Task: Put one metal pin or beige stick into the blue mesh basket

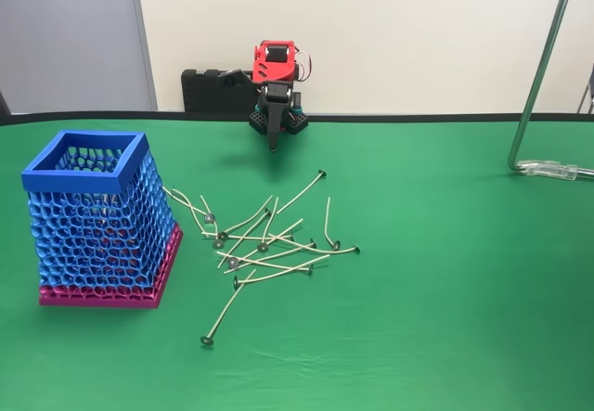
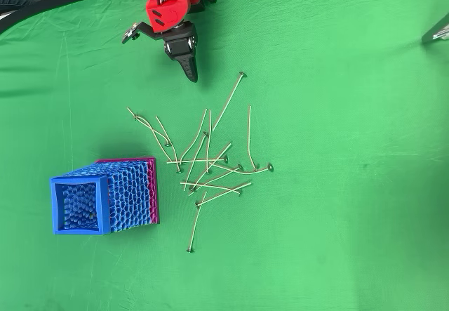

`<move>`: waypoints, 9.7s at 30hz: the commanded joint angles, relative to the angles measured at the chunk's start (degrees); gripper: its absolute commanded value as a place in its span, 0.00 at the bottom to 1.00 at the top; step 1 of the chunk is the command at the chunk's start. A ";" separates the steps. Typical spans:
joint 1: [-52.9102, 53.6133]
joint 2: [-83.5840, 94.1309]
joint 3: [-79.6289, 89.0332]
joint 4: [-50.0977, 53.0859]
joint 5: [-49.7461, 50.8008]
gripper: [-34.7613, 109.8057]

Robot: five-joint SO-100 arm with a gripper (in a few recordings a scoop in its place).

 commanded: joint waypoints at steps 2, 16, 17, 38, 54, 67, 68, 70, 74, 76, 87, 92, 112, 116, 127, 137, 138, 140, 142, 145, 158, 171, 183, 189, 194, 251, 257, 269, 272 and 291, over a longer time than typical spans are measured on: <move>0.18 0.53 0.26 0.18 -0.26 0.25; 0.18 0.53 0.26 0.18 -0.26 0.25; 0.18 0.53 0.26 0.18 -0.26 0.25; -1.85 -6.68 -5.62 -2.72 -0.35 0.24; -1.93 -29.53 -27.60 0.44 -0.70 0.24; 1.32 -60.29 -53.79 -0.35 -1.85 0.24; 1.32 -62.67 -55.90 -0.35 -1.85 0.24; 1.32 -67.76 -60.38 0.09 -1.58 0.24; 1.41 -77.78 -69.35 0.88 -1.76 0.24; 1.41 -82.09 -73.30 0.88 -1.85 0.24; 1.49 -105.73 -95.62 2.11 -2.37 0.24; 1.67 -115.14 -105.64 4.13 -2.02 0.24; 1.41 -136.93 -133.68 13.89 1.41 0.24; 1.76 -140.10 -137.90 14.06 1.32 0.25; 2.20 -148.18 -150.73 19.42 1.49 0.25; 2.55 -155.65 -162.77 24.70 2.46 0.26; 2.55 -156.53 -164.09 25.22 2.55 0.26; 2.55 -158.03 -166.38 26.37 2.72 0.26; 2.55 -159.08 -167.34 26.54 2.72 0.26; 2.64 -160.22 -167.87 26.63 2.99 0.27; 2.46 -161.72 -166.99 27.51 5.63 0.33; 1.67 -162.60 -165.15 28.04 4.48 0.36; 0.88 -163.30 -163.74 28.04 2.72 0.37; 0.53 -163.39 -162.77 28.04 2.37 0.36; 0.53 -163.30 -162.42 28.04 1.67 0.36; 0.88 -163.83 -163.65 29.18 -2.55 0.24; 1.76 -162.33 -164.27 29.18 -1.85 0.24; 2.11 -158.47 -163.92 31.46 -0.88 0.24; 2.11 -157.50 -164.00 32.34 -0.70 0.24; 2.29 -142.73 -163.21 42.98 2.02 0.24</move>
